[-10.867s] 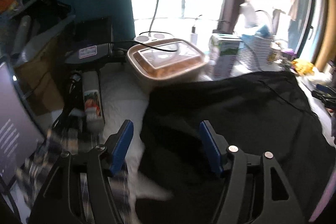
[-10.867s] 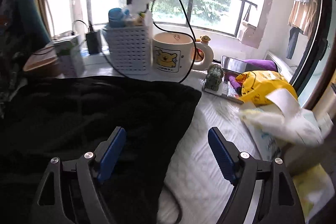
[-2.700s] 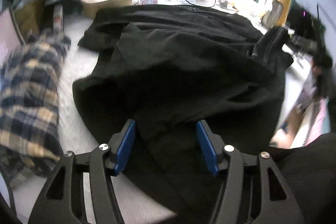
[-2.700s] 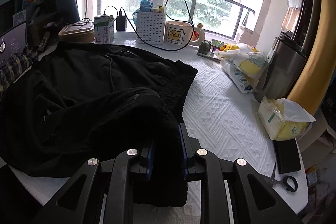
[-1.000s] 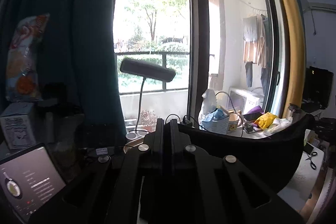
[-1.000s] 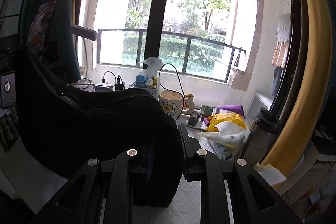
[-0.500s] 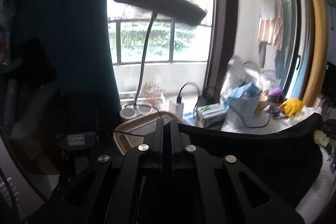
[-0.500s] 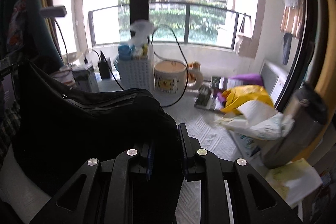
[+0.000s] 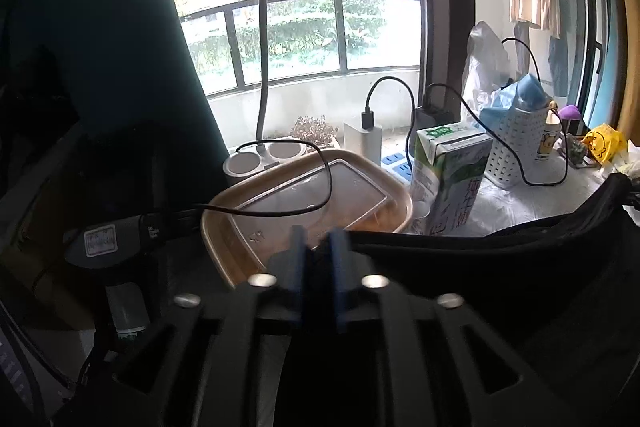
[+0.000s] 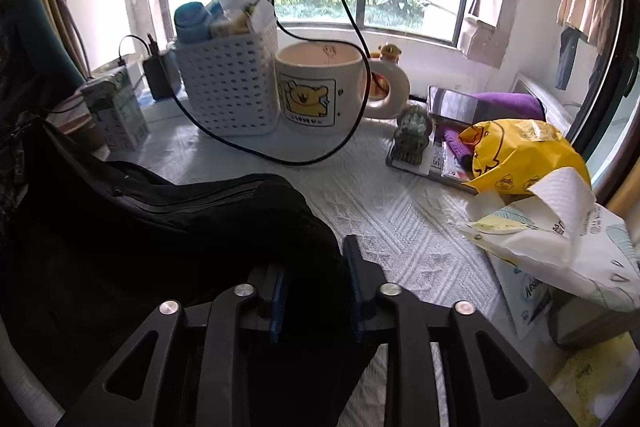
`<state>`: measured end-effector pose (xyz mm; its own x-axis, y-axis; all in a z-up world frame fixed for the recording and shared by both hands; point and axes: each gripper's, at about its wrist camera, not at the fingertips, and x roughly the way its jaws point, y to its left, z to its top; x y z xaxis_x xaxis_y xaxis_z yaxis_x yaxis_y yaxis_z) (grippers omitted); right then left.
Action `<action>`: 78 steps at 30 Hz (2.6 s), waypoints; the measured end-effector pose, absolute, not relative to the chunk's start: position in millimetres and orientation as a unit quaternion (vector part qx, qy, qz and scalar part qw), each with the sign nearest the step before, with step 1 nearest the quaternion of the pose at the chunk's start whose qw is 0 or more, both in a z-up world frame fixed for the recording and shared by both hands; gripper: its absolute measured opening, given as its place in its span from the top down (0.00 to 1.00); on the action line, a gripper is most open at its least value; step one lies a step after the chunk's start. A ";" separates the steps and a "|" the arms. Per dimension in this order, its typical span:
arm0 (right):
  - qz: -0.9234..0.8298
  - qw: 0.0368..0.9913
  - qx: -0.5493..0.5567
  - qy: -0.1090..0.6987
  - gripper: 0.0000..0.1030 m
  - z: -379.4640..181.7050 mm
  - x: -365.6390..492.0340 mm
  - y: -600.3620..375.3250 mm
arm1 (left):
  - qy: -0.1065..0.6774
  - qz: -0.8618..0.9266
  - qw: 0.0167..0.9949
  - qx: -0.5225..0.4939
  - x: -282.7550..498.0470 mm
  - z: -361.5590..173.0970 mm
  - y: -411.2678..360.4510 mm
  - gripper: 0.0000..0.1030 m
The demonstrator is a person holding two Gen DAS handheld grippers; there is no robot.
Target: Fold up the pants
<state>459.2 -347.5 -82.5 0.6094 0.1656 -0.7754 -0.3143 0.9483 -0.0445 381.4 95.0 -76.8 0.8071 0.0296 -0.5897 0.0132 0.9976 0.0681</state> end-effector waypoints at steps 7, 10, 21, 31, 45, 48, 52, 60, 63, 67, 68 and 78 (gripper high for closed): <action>0.102 0.908 -0.079 0.400 0.33 -72.6 460.3 -354.6 | 0.298 -0.003 0.954 0.022 360.4 -58.8 100.9 0.33; 0.093 0.914 -0.080 0.387 0.33 -63.6 447.4 -356.2 | 0.302 -0.007 0.953 0.019 342.5 -56.4 101.5 0.33; 0.086 0.926 -0.065 0.361 0.33 -36.1 384.7 -355.7 | 0.401 -0.024 0.915 -0.030 268.2 -117.3 110.3 0.31; 0.086 0.890 0.008 0.448 0.33 -73.7 300.4 -360.7 | 0.396 -0.036 0.916 -0.054 252.1 -115.5 108.4 0.31; 0.108 0.863 0.112 0.481 0.32 -105.3 273.5 -354.2 | 0.389 -0.047 0.916 -0.088 212.1 -102.2 115.5 0.31; 0.105 0.863 0.137 0.474 0.26 -106.6 291.9 -351.8 | 0.393 -0.039 0.914 -0.096 206.4 -103.8 120.3 0.31; 0.102 0.860 0.187 0.464 0.23 -108.1 313.9 -355.9 | 0.398 -0.023 0.911 -0.107 198.5 -107.0 125.2 0.31; 0.084 0.862 0.195 0.460 0.83 -115.2 333.0 -355.3 | 0.406 -0.021 0.909 -0.095 197.5 -107.8 117.2 0.31; 0.087 0.868 0.168 0.459 0.85 -110.1 324.5 -364.6 | 0.410 -0.022 0.908 -0.085 200.0 -106.6 111.6 0.31; 0.066 0.875 0.149 0.456 0.86 -103.2 315.8 -393.9 | 0.411 -0.031 0.908 -0.079 203.0 -104.8 101.6 0.31; 0.058 0.877 0.144 0.455 0.86 -101.6 315.8 -403.3 | 0.413 -0.036 0.907 -0.078 204.0 -104.9 97.0 0.31; 0.057 0.875 0.052 0.478 0.67 -102.5 317.3 -412.6 | 0.450 -0.082 0.884 -0.098 226.0 -141.3 61.7 0.31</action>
